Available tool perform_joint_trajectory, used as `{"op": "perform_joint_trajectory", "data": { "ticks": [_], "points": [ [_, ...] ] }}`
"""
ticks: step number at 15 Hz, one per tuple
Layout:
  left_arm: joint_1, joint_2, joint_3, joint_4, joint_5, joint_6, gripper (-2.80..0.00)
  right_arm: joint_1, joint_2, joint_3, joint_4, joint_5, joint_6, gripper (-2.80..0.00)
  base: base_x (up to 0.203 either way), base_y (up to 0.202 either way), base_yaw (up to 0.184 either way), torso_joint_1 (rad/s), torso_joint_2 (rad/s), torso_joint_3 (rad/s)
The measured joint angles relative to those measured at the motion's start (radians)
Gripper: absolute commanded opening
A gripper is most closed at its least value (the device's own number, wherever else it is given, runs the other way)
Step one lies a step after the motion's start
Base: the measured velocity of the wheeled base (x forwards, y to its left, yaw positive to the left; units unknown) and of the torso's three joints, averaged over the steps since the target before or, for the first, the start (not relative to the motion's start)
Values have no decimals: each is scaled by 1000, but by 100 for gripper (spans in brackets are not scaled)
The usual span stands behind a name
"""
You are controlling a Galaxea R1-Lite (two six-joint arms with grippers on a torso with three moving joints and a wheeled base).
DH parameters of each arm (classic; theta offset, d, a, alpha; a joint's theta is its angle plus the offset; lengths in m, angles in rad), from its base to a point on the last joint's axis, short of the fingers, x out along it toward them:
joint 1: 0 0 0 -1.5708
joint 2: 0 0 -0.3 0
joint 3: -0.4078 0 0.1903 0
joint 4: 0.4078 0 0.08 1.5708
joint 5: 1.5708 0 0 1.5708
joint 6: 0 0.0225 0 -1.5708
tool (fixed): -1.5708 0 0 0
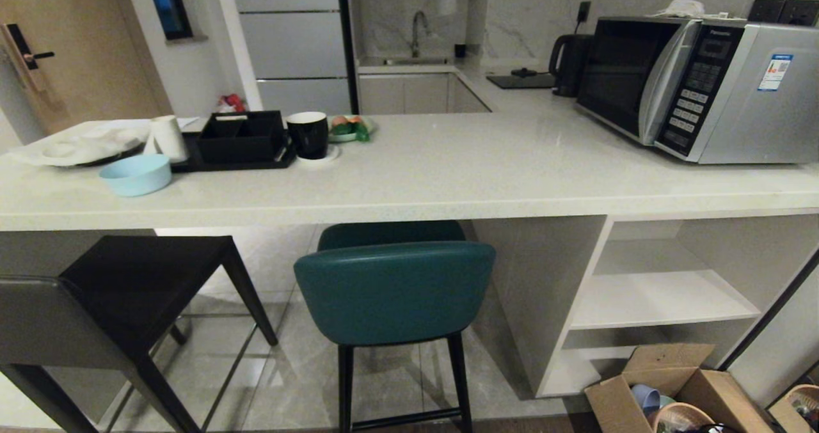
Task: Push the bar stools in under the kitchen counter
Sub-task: Pull the blue chair out from under the dining table
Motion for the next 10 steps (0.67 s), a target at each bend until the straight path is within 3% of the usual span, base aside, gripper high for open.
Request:
{"op": "perform_joint_trajectory", "data": {
  "ticks": [10],
  "points": [
    [0,0,0,0,0,0,-280,0,0,0,-3,0,0,-280,0,0,0,-17,41,24]
  ]
}}
